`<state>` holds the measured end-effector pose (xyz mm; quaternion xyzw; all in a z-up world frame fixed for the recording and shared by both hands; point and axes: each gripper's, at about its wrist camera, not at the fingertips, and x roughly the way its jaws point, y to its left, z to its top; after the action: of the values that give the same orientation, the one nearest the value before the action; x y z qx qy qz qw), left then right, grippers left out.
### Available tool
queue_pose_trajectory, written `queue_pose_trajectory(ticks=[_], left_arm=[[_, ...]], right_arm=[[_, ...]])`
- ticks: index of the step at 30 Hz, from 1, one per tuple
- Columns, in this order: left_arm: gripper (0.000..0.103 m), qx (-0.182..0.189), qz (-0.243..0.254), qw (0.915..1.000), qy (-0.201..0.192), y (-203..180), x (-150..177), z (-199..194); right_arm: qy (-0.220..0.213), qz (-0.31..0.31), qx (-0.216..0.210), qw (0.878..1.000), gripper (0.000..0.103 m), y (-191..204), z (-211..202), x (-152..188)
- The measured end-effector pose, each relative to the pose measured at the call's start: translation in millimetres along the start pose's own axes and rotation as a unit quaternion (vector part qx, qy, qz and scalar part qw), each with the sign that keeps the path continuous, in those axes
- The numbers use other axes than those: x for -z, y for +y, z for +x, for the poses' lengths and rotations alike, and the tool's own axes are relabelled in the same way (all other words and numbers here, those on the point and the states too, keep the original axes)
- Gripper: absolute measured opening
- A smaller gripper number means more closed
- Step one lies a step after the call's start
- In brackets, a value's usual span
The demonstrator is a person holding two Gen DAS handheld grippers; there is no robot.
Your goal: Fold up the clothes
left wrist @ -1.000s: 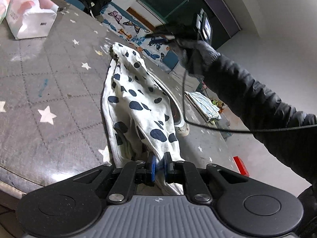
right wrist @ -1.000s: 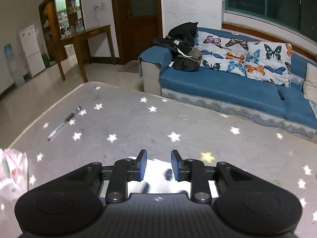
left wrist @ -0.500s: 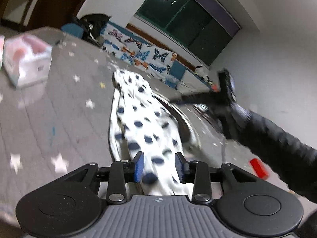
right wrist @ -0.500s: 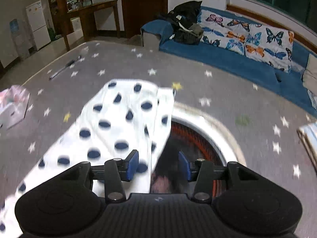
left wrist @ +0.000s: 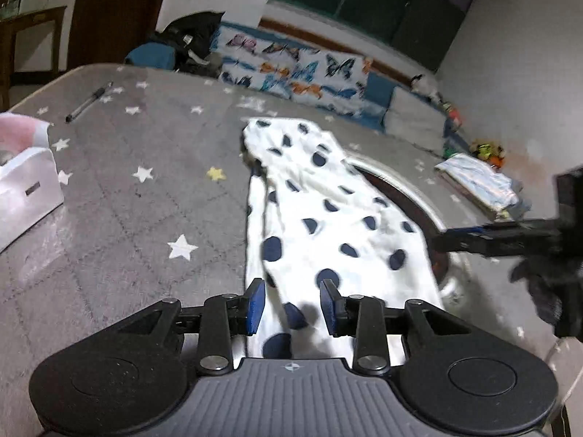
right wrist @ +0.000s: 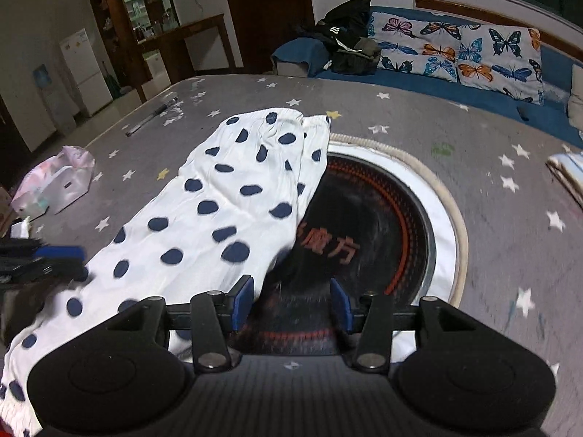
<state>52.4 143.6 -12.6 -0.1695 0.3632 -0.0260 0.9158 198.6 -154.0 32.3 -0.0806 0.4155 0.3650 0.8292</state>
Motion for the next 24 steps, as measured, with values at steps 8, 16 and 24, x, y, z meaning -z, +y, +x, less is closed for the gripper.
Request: queue_pose_trajectory(ticks=[8, 16, 24], left_arm=[[0.000, 0.011, 0.005, 0.9999, -0.012, -0.1, -0.1, -1.2], [0.000, -0.014, -0.019, 0.9995, -0.021, 17.0, 0.0, -7.8], [0.000, -0.029, -0.021, 0.9993, -0.007, 21.1, 3.5, 1.0]], right_arm=[[-0.001, 0.007, -0.030, 1.000, 0.046, 1.0, 2.0, 17.1], [-0.014, 0.016, -0.054, 0.998, 0.041, 5.6, 13.2, 21.4], [-0.028, 0.035, -0.087, 0.995, 0.015, 9.8, 25.0, 21.4]])
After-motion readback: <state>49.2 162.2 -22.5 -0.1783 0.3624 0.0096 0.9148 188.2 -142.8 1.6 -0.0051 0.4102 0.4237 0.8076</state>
